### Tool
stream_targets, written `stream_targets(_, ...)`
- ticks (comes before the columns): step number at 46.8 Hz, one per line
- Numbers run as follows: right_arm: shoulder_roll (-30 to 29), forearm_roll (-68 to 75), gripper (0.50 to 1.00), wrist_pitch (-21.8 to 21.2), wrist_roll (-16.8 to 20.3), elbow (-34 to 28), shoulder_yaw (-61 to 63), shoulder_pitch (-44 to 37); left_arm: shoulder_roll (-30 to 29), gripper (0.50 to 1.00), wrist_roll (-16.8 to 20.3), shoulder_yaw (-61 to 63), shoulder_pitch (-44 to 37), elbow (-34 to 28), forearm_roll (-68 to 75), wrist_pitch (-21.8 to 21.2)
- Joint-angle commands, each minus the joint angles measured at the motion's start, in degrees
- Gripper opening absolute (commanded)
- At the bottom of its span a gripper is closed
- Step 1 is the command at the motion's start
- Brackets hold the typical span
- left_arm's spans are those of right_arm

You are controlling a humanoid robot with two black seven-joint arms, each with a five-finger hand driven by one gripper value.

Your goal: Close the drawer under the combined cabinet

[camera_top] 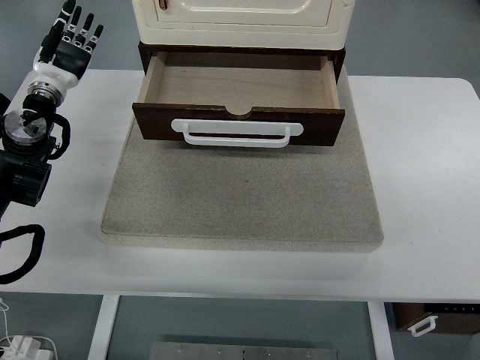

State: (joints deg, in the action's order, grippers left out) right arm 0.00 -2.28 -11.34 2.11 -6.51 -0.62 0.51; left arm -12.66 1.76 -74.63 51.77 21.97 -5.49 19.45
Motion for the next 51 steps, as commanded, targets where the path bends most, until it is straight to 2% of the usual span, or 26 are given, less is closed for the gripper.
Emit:
stream_targets(1, 0.0, 0.0, 0.952, 0.0, 0.0, 0.0, 0.0, 0.0, 0.0, 1.000, 0.0, 0.0, 0.0, 0.0, 0.0, 0.0)
stream_targets(39, 0.0, 0.0, 0.952, 0.0, 0.0, 0.0, 0.0, 0.0, -2.2, 1.000, 0.0, -0.4, 1.1, -0.4, 0.0, 0.3)
stream_targets(43, 0.0, 0.0, 0.952, 0.0, 0.0, 0.0, 0.0, 0.0, -3.2, 1.000, -0.1, 0.0, 1.3, 0.5, 0.3, 1.3)
stream_targets(51, 0.0, 0.0, 0.952, 0.0, 0.0, 0.0, 0.0, 0.0, -5.1, 1.000, 0.0, 0.0, 2.7, 4.4, 0.3, 0.5)
